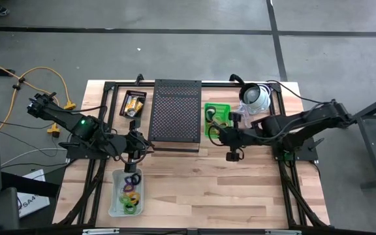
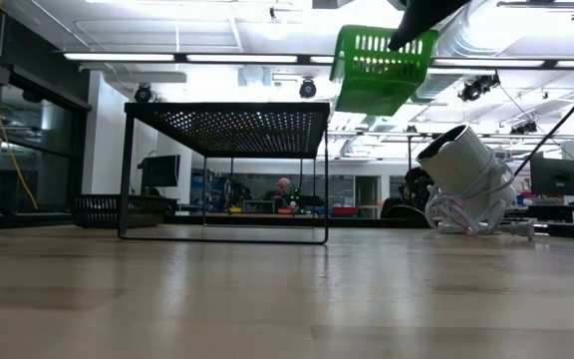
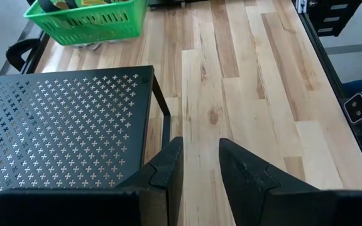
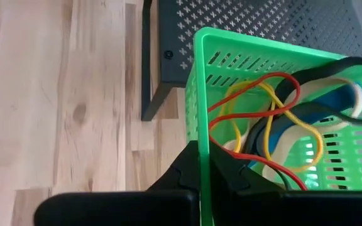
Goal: Pick & Place Office Desk Supplies
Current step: Put the green bin with rubber bands on the shelf
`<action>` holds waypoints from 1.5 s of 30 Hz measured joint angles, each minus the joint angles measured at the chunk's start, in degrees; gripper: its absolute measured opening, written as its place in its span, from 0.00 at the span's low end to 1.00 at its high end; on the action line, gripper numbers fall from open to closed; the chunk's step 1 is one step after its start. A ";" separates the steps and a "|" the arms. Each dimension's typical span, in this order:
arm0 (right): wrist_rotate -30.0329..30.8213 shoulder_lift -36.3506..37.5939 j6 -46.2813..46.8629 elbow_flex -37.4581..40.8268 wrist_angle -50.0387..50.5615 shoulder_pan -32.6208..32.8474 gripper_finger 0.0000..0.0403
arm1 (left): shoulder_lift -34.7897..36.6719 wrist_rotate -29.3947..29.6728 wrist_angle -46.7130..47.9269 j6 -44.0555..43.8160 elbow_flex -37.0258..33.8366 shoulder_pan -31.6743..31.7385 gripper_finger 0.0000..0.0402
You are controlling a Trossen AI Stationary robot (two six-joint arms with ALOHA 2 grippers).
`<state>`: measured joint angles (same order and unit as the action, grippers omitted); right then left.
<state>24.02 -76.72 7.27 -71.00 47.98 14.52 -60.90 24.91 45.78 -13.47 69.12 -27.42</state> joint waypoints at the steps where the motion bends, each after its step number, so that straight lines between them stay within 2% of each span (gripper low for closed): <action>1: 0.00 -0.29 0.01 -0.35 0.05 0.00 0.01 | 0.00 0.00 0.00 -0.01 0.00 0.00 0.24; 11: -0.43 -0.76 -0.03 -0.81 -2.05 -0.07 0.01 | 0.00 0.00 0.01 0.00 0.00 0.00 0.24; 18: -0.85 -4.60 -3.74 -1.23 -5.91 -0.97 0.01 | 0.00 0.00 0.00 0.00 0.00 0.00 0.24; 26: -2.43 -12.71 -7.37 -11.70 -3.72 -4.08 0.01 | 0.02 0.00 0.00 -0.01 0.00 -0.01 0.24; 35: -2.54 -22.81 -6.16 -23.63 -0.58 -6.31 0.01 | 0.00 0.00 0.01 -0.01 0.00 -0.01 0.24; 45: -3.41 -25.70 -2.32 -26.12 0.08 -6.28 0.01 | 0.00 0.00 0.00 0.00 0.00 0.00 0.24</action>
<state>20.61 -102.41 4.95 -97.13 48.06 8.24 -60.90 24.91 45.78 -13.48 69.12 -27.42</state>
